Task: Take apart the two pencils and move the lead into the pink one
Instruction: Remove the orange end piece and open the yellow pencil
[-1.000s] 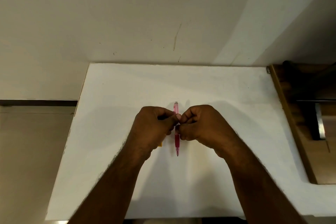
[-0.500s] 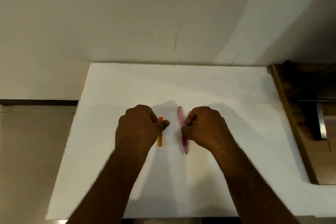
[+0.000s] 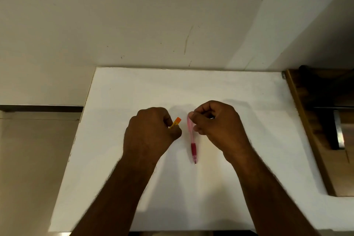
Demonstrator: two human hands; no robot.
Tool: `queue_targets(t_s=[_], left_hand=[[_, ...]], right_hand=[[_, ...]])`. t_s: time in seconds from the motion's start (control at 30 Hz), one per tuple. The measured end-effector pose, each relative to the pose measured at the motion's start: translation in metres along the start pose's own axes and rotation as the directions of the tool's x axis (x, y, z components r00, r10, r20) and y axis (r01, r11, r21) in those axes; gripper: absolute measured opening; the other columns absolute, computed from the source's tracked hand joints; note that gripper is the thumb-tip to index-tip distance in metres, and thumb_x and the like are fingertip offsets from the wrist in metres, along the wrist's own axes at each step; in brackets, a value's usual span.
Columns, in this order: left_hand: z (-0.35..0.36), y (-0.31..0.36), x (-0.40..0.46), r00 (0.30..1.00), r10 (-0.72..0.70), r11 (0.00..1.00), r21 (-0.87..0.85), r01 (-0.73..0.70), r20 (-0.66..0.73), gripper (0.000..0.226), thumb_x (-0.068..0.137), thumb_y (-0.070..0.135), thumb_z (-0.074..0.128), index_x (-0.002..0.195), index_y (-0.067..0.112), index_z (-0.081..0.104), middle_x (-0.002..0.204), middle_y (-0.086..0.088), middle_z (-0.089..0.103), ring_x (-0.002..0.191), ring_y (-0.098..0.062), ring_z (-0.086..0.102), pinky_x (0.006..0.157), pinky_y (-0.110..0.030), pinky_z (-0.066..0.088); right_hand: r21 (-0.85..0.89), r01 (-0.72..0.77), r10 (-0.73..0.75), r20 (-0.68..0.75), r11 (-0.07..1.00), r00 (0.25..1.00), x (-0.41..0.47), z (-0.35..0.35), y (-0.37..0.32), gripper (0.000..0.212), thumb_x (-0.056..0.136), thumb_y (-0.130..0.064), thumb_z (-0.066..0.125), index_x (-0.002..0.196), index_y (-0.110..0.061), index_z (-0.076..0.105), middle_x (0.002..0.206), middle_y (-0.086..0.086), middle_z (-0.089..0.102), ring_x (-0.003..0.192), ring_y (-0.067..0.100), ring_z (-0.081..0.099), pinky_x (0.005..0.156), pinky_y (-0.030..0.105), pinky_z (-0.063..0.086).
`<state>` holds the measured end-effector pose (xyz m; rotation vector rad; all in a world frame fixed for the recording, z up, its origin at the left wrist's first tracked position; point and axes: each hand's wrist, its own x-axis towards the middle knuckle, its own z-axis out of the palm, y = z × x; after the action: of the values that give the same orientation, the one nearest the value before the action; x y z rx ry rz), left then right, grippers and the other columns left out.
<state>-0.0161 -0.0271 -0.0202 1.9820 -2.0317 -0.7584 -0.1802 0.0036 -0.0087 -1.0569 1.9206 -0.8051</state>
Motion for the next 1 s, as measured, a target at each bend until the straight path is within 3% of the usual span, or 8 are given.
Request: queue_targets(t_s=[0.23,0.5,0.6,0.7,0.77,0.83,0.9,1.0], left_hand=[[-0.006,0.006,-0.005,0.994,0.102,0.991,-0.079,-0.105,-0.046,0.02,0.061,0.045,0.075,0.066,0.029,0.065,0.059,0.013,0.063,0.057,-0.005,0.06,0.053,-0.019,0.04],[-0.009,0.003,-0.002,0.997,0.057,0.995,-0.079,-0.06,-0.05,0.022,0.06,0.045,0.075,0.064,0.027,0.062,0.059,0.012,0.064,0.059,-0.008,0.062,0.057,-0.024,0.049],[-0.011,0.002,0.0,0.997,0.021,0.995,-0.099,-0.028,-0.078,0.021,0.061,0.045,0.074,0.065,0.028,0.063,0.059,0.013,0.064,0.06,-0.008,0.062,0.057,-0.024,0.05],[-0.014,0.002,0.0,0.995,0.003,0.992,-0.128,-0.016,-0.098,0.021,0.062,0.045,0.073,0.065,0.028,0.063,0.059,0.013,0.065,0.06,-0.006,0.063,0.056,-0.024,0.049],[-0.016,0.001,-0.001,0.995,0.01,0.992,-0.126,-0.023,-0.104,0.021,0.062,0.045,0.074,0.065,0.028,0.063,0.06,0.014,0.066,0.06,-0.006,0.063,0.055,-0.022,0.047],[-0.017,0.001,-0.002,0.994,0.023,0.992,-0.124,-0.036,-0.105,0.021,0.063,0.044,0.075,0.066,0.027,0.064,0.062,0.013,0.067,0.06,-0.005,0.064,0.054,-0.02,0.044],[-0.018,0.002,-0.002,0.994,0.029,0.99,-0.134,-0.043,-0.107,0.019,0.065,0.042,0.075,0.067,0.027,0.064,0.063,0.013,0.067,0.06,-0.005,0.064,0.053,-0.019,0.041],[-0.018,0.002,-0.002,0.994,0.038,0.99,-0.13,-0.051,-0.102,0.018,0.066,0.042,0.075,0.069,0.027,0.065,0.064,0.013,0.068,0.061,-0.005,0.063,0.053,-0.018,0.038]], right_hand=[[0.256,-0.052,0.034,0.074,0.965,0.997,-0.001,0.009,-0.006,0.01,0.083,-0.011,0.08,0.091,-0.011,0.073,0.079,0.009,0.077,0.073,0.021,0.078,0.078,0.044,0.065],[0.204,0.029,-0.017,-0.059,0.978,0.998,0.003,0.007,-0.001,0.009,0.083,-0.012,0.078,0.085,-0.019,0.074,0.074,0.001,0.078,0.071,0.017,0.076,0.079,0.045,0.064],[0.048,0.063,-0.064,0.009,0.997,0.998,0.0,0.011,0.0,0.01,0.08,-0.014,0.079,0.086,-0.02,0.075,0.077,-0.002,0.077,0.076,0.017,0.075,0.081,0.044,0.062],[-0.217,0.146,-0.12,0.129,0.965,0.984,-0.007,0.024,0.002,0.007,0.078,-0.017,0.075,0.084,-0.022,0.074,0.075,-0.01,0.072,0.08,0.016,0.072,0.076,0.03,0.056],[-0.36,0.202,-0.139,0.193,0.911,0.971,-0.013,0.035,0.001,0.003,0.081,-0.019,0.07,0.079,-0.022,0.069,0.074,-0.006,0.07,0.092,0.024,0.071,0.076,0.024,0.045],[-0.425,0.216,-0.128,0.226,0.879,0.966,-0.018,0.043,0.0,0.008,0.087,-0.02,0.065,0.087,-0.019,0.073,0.105,0.007,0.078,0.12,0.029,0.063,0.097,0.029,0.043],[-0.463,0.214,-0.12,0.224,0.86,0.967,-0.019,0.047,0.001,0.014,0.092,-0.023,0.063,0.097,-0.018,0.075,0.134,0.016,0.067,0.135,0.032,0.052,0.113,0.036,0.036],[-0.486,0.242,-0.151,0.22,0.84,0.964,-0.02,0.048,0.002,0.018,0.094,-0.028,0.061,0.1,-0.018,0.075,0.129,0.014,0.07,0.122,0.031,0.063,0.108,0.037,0.042]])
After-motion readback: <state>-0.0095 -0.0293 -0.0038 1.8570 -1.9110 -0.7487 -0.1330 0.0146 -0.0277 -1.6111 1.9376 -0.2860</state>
